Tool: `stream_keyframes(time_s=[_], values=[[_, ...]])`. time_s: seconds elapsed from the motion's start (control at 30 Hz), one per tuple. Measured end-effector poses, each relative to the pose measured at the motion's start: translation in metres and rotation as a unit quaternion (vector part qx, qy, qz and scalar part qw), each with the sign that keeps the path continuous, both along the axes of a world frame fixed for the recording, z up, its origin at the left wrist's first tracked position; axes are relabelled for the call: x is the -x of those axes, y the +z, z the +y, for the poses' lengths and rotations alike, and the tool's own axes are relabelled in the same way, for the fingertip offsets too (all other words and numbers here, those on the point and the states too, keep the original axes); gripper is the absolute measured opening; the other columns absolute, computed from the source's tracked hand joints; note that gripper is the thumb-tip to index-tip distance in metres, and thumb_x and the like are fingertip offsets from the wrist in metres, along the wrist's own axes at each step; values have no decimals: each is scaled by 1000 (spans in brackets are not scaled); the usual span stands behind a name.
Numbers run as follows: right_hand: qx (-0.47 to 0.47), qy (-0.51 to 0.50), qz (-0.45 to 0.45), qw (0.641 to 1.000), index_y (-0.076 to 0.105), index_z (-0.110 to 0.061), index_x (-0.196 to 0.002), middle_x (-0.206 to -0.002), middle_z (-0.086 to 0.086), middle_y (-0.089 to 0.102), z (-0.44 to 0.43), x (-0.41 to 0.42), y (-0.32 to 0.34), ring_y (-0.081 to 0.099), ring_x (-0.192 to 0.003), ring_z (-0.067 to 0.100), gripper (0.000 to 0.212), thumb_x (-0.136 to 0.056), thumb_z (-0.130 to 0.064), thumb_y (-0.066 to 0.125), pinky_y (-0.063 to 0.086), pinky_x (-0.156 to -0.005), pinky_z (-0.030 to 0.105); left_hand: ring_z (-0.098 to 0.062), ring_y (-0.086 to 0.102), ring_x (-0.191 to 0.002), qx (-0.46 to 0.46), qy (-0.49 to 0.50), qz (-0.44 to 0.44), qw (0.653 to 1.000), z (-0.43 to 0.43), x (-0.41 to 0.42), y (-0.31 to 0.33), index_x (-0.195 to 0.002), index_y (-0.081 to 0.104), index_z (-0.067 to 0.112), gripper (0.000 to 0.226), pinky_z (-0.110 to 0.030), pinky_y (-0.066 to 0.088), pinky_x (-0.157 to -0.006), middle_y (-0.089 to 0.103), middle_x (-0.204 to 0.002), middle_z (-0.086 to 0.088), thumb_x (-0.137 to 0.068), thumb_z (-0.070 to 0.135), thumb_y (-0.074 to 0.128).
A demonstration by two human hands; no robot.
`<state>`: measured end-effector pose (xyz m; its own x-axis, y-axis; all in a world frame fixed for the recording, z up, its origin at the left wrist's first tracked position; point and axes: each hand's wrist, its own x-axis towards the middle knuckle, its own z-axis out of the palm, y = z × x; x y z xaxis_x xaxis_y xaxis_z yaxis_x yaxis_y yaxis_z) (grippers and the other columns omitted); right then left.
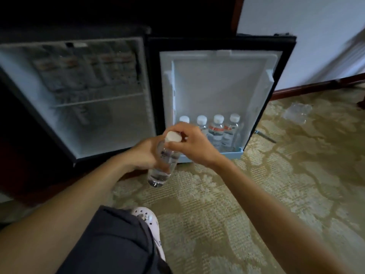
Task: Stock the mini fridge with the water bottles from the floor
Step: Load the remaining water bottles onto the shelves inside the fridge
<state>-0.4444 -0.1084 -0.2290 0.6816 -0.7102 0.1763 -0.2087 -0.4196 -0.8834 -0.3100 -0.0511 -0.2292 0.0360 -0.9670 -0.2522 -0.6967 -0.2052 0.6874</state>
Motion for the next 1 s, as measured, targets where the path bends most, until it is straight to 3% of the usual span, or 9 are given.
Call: stream_keyframes(time_s=[0.13,0.23,0.37,0.53,0.7,0.8,0.87,0.93,1.0], values=[[-73,27,-37,996,64,-22,-92,-96,5,62,-13,-44,10,59,-80,5,19,-82,-6,64,51,-71,15,-9,59,-84,24,75,41,996,3,-48,9,-113,57,21,52,-17,48,-67,64,-97,2,-67,8,77],[-188,42,-51,980,57,-16,-118,-89,-2,62,-24,-75,-2,61,-81,5,34,-89,-2,47,53,-71,19,-15,64,-90,-2,157,141,977,3,-89,3,-105,63,16,42,-27,53,-76,68,-91,1,-67,6,78],[-230,63,84,968,37,-12,-138,-113,8,60,-34,-110,-48,55,-107,17,53,-88,2,46,49,-85,24,-19,65,-88,-19,289,231,929,-6,-136,-18,-108,64,8,40,-32,53,-75,70,-103,-9,-70,11,76],[-127,107,216,962,31,-18,-137,-123,5,55,-42,-181,-100,53,-114,18,68,-80,-16,67,47,-93,29,-15,62,-73,4,386,291,876,-28,-184,-52,-104,61,7,40,-27,50,-57,67,-98,-10,-68,10,79],[-69,71,241,965,33,-16,-126,-110,4,57,-58,-251,-142,59,-102,23,72,-69,-21,77,50,-79,31,-15,62,-75,-8,434,328,839,-46,-231,-88,-103,60,10,37,-29,50,-63,65,-85,-3,-71,12,78],[-89,76,243,963,36,-15,-121,-101,-1,53,-75,-283,-155,58,-94,19,63,-70,-15,74,47,-63,23,-12,62,-72,-27,418,346,839,-57,-264,-102,-94,63,11,26,-27,52,-64,67,-84,-3,-73,13,77],[-132,76,236,960,39,-16,-118,-101,-1,56,-90,-300,-164,57,-91,16,57,-71,-13,71,47,-65,22,-14,62,-79,-22,405,353,843,-64,-283,-109,-82,57,16,22,-29,51,-72,66,-86,-2,-72,14,76],[-175,65,212,959,41,-17,-113,-100,-1,58,-104,-315,-172,58,-87,12,51,-72,-10,70,48,-67,22,-17,62,-89,-6,391,352,851,-75,-301,-118,-85,57,19,23,-29,51,-76,65,-91,-1,-73,14,76],[-202,53,189,959,41,-19,-111,-95,-4,58,-119,-332,-178,56,-80,6,48,-73,-6,68,47,-57,16,-19,61,-93,15,390,353,850,-87,-316,-127,-95,60,16,23,-33,51,-82,65,-98,-4,-75,15,73]])
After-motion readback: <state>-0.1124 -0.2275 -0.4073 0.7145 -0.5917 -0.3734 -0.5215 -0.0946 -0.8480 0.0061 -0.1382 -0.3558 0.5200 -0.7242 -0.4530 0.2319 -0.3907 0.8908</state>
